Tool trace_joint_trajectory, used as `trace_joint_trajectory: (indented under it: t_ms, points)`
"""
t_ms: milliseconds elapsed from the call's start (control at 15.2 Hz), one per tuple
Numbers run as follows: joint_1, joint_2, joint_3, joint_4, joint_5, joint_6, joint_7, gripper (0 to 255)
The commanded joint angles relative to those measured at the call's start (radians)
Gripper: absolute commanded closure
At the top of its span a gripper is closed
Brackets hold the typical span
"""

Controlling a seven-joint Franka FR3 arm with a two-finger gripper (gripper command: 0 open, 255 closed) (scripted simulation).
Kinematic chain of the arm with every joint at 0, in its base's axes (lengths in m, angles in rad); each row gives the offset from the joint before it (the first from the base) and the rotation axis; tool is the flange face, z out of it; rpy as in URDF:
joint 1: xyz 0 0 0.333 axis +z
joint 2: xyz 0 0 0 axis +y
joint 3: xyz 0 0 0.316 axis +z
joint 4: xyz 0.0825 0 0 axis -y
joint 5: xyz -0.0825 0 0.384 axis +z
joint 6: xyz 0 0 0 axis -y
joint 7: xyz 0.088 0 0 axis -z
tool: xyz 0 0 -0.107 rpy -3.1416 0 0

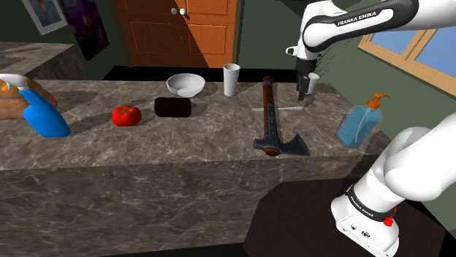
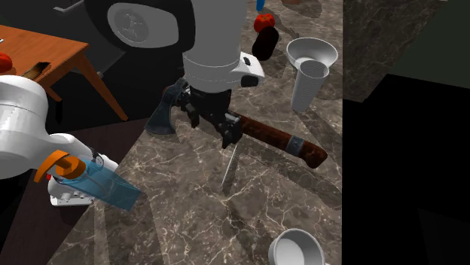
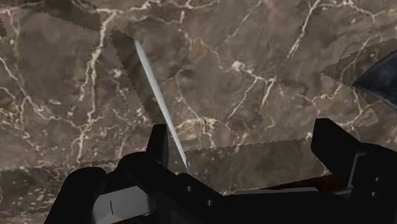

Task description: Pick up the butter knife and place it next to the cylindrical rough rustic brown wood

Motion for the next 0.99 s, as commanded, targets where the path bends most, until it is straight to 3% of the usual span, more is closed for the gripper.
trace_joint_trajectory:
  t_ms: [0,330,924]
  points:
    - [0.019,0.086,-0.018,0.035,0.009,0.046,-0.103,0]
    - [0.043,0.267,-0.03,0.115,0.044,0.132,-0.314,0]
    - [0.036,0.309,-0.035,0.052,0.052,0.235,-0.322,0]
